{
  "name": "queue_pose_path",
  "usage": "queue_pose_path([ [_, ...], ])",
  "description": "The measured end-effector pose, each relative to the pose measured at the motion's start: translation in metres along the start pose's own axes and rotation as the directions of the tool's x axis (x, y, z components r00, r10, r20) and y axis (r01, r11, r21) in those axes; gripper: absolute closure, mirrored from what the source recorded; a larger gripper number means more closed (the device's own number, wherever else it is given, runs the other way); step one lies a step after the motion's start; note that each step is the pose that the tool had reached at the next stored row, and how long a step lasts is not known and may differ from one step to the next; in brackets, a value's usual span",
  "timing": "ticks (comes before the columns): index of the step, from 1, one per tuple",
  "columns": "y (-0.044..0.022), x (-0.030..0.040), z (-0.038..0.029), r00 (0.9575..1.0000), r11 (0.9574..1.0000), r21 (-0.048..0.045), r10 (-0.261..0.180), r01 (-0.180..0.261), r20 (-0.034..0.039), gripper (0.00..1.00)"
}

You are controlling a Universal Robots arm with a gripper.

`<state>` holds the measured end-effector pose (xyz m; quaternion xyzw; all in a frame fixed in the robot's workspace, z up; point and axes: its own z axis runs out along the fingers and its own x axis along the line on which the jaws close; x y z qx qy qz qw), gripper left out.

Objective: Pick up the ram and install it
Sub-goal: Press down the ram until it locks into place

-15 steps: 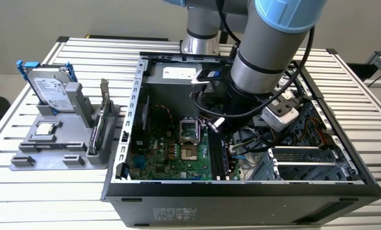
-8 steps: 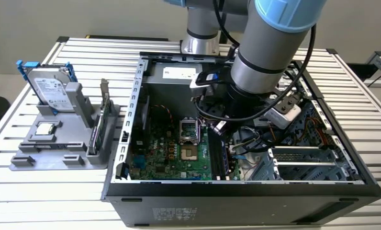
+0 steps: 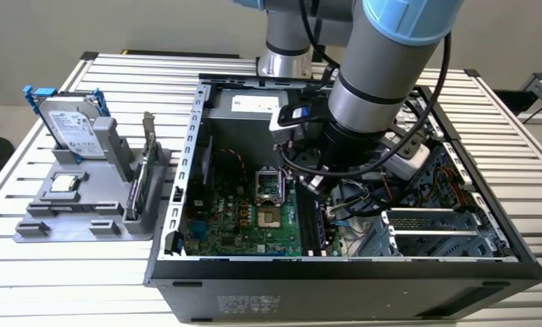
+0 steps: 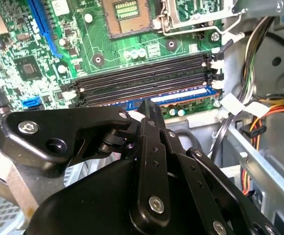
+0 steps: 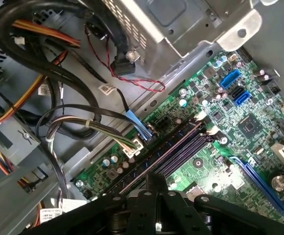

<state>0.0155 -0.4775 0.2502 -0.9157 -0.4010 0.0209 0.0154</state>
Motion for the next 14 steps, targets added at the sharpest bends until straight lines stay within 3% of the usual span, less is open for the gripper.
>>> queue_pose_path([
  [8, -0.0002, 0.0002, 0.0, 0.9976, 0.9976, -0.0018, -0.07, 0.07, 0.0033, 1.0],
  [14, -0.0002, 0.0002, 0.0001, 0.9932, 0.9932, -0.0028, -0.116, 0.116, 0.0056, 1.0],
])
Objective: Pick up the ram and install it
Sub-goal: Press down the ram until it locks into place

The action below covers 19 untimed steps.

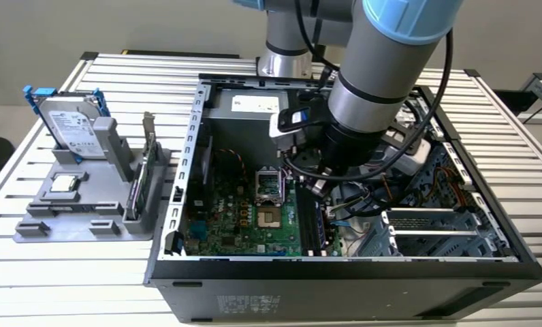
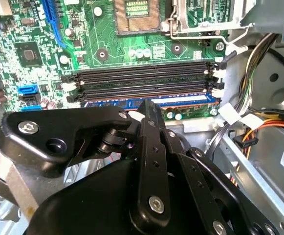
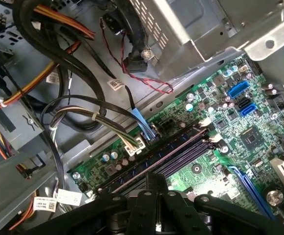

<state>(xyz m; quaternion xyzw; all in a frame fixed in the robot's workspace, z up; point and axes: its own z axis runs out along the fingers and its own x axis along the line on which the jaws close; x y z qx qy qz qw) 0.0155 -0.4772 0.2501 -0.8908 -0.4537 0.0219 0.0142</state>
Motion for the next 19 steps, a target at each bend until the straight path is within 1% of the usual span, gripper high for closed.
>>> queue_pose_path([
  [5, -0.0002, 0.0002, 0.0001, 0.9989, 0.9989, -0.0011, -0.046, 0.046, 0.002, 1.0],
  [8, -0.0006, 0.0008, 0.0001, 0.997, 0.997, -0.0019, -0.078, 0.078, 0.0035, 1.0],
  [10, -0.0008, 0.0012, 0.0002, 0.9949, 0.9949, -0.0024, -0.101, 0.101, 0.0046, 1.0],
  [14, -0.0012, 0.0017, 0.0002, 0.9884, 0.9884, -0.0035, -0.152, 0.152, 0.0072, 1.0],
  [19, -0.0017, 0.0025, 0.0003, 0.977, 0.977, -0.0046, -0.213, 0.213, 0.0102, 1.0],
])
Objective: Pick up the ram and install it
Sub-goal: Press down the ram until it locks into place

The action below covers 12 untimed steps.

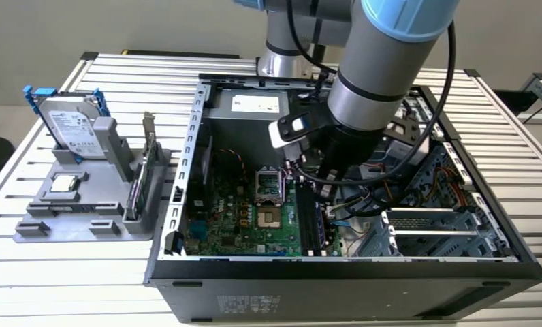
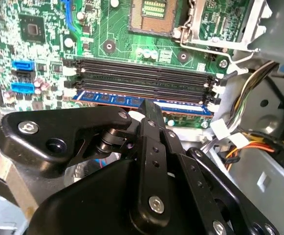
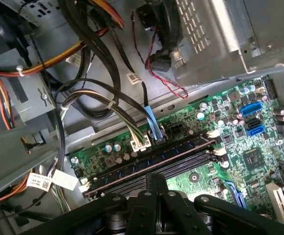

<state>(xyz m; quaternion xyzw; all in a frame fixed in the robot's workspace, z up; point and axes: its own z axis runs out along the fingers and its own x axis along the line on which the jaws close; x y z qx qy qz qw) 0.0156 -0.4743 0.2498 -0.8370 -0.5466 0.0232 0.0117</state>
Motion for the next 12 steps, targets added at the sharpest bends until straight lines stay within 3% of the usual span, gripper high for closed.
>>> queue_pose_path([
  [7, -0.0008, 0.0018, 0.0003, 0.9972, 0.9972, -0.0018, -0.075, 0.075, 0.0034, 1.0],
  [12, -0.0011, 0.0024, 0.0005, 0.9903, 0.9903, -0.0031, -0.139, 0.139, 0.0065, 1.0],
])
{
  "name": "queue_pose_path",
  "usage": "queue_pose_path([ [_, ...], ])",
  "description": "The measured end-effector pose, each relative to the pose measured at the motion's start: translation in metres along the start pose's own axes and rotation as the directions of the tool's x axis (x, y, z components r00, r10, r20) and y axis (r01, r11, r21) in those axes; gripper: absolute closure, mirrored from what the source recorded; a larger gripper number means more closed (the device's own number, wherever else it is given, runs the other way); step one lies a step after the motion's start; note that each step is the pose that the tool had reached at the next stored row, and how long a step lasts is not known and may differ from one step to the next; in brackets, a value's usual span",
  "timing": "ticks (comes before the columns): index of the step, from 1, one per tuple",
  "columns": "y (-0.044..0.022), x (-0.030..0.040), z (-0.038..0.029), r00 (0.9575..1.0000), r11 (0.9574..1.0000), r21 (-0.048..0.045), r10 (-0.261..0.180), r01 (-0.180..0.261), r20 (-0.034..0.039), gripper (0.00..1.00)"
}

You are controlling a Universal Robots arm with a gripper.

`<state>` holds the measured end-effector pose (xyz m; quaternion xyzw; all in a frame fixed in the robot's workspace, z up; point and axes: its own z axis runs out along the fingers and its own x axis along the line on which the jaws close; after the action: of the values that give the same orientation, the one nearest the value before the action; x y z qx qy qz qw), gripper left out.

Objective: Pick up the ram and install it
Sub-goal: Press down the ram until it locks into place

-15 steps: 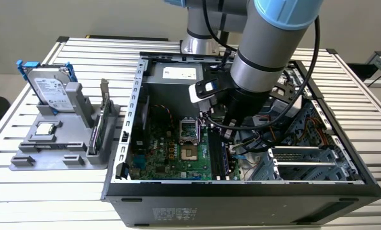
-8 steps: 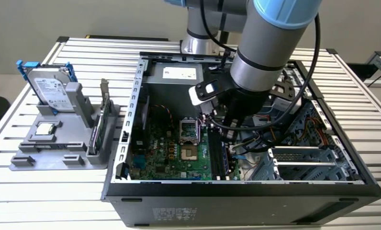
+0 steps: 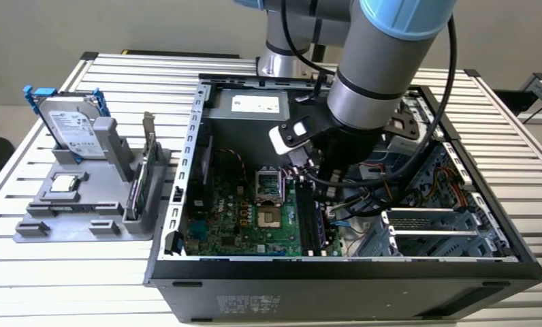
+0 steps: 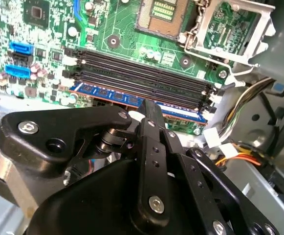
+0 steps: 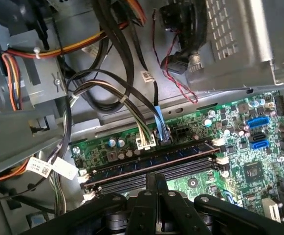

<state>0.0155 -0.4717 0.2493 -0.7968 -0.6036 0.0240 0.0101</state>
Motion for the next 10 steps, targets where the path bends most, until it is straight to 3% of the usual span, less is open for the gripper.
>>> queue_pose_path([
  [6, -0.0004, 0.0014, 0.0007, 0.9973, 0.9973, -0.0018, -0.074, 0.074, 0.0034, 1.0],
  [10, -0.0006, 0.0022, 0.0009, 0.9923, 0.9923, -0.0029, -0.124, 0.124, 0.0059, 1.0],
])
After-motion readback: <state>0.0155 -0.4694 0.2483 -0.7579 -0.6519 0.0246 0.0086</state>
